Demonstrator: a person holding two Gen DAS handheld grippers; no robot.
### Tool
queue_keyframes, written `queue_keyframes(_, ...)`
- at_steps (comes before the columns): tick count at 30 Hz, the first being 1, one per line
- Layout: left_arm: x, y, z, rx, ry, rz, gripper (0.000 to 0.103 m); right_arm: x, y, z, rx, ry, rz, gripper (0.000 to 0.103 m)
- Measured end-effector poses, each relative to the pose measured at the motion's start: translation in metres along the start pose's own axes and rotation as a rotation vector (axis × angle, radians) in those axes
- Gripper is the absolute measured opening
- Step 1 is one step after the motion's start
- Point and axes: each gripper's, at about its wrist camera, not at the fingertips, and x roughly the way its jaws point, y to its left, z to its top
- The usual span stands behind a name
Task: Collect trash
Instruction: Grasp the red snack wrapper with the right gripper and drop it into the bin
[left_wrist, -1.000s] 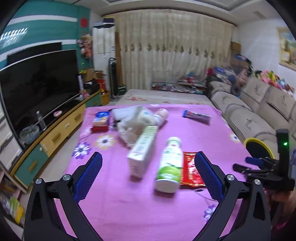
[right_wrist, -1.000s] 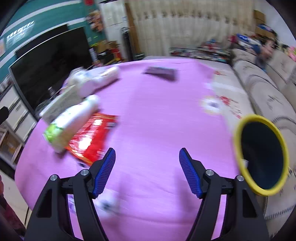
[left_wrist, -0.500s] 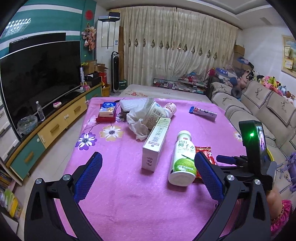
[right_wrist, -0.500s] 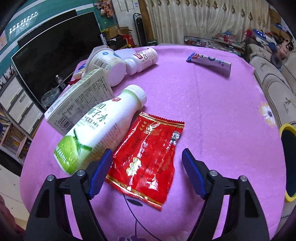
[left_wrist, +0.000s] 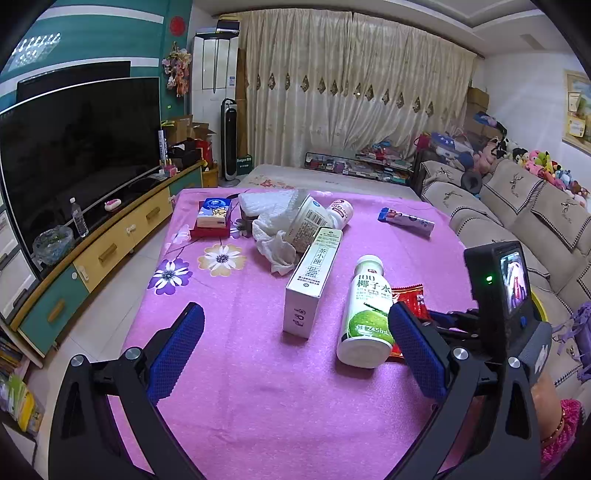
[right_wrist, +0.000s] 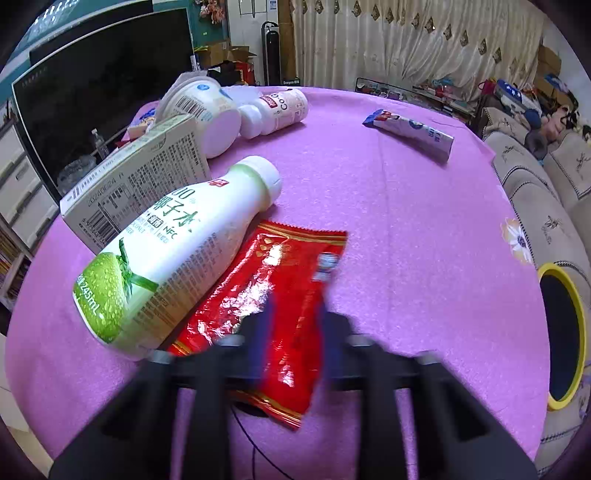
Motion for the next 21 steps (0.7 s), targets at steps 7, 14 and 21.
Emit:
queue_keyframes(7, 0.001, -0.007, -0.003, 0.011, 0.004, -0.002, 0.098, -0.025, -0.027, -0.002, 0.068, -0.055, 0.076, 0.002)
queue_keyframes(14, 0.0, -0.017, -0.004, 0.031, 0.003, -0.023, 0.098, -0.069, -0.063, -0.003, 0.137, -0.155, 0.045, 0.002)
queue_keyframes(21, 0.003, -0.027, -0.005, 0.052, 0.006, -0.046, 0.098, -0.103, -0.138, -0.021, 0.257, -0.223, -0.094, 0.002)
